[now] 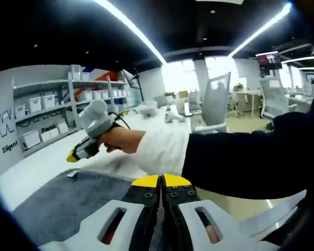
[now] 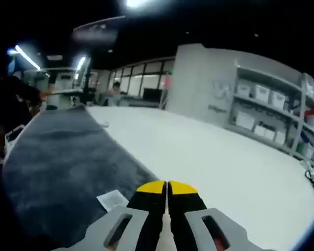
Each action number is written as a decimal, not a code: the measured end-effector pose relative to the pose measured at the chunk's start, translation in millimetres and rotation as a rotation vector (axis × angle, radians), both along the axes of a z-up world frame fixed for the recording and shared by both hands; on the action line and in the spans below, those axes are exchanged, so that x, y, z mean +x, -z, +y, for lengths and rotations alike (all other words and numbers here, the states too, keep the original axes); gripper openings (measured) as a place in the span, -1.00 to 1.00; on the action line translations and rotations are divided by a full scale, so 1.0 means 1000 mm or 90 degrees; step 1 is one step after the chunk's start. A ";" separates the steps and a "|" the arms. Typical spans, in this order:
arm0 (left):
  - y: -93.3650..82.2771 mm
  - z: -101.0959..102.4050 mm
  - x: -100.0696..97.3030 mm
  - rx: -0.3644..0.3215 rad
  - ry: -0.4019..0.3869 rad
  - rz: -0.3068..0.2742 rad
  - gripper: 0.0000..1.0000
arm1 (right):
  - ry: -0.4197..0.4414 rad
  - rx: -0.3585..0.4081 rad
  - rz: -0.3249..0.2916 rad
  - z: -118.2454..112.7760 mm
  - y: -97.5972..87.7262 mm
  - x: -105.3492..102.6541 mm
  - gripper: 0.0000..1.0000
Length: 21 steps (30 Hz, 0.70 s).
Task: Open the folded towel by lifting each exposed corner and separating the folded layers until the towel lies flat within the target outline without major curled edges
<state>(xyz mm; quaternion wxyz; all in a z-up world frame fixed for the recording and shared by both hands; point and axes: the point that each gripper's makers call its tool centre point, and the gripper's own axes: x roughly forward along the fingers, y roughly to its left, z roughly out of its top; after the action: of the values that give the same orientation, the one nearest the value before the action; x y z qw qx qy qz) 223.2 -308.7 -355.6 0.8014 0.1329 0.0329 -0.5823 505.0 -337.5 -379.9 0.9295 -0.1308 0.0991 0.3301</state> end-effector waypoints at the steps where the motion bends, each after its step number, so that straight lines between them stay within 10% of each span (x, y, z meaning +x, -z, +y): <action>1: -0.001 0.006 0.002 0.002 -0.005 -0.001 -0.99 | -0.003 -0.003 -0.002 0.001 -0.001 -0.001 -1.00; 13: -0.025 0.086 0.022 -0.049 -0.045 0.080 -0.99 | -0.004 -0.020 -0.013 0.005 -0.011 -0.014 -1.00; 21: -0.037 0.153 0.062 -0.022 -0.101 0.061 -0.99 | 0.063 -0.056 0.050 -0.002 -0.021 -0.030 -1.00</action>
<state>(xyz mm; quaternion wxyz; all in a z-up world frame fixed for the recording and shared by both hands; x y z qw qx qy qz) 285.5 -155.8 -318.8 0.8448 0.0877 0.0718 -0.5230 475.2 -339.1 -358.8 0.9334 -0.1537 0.1564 0.2840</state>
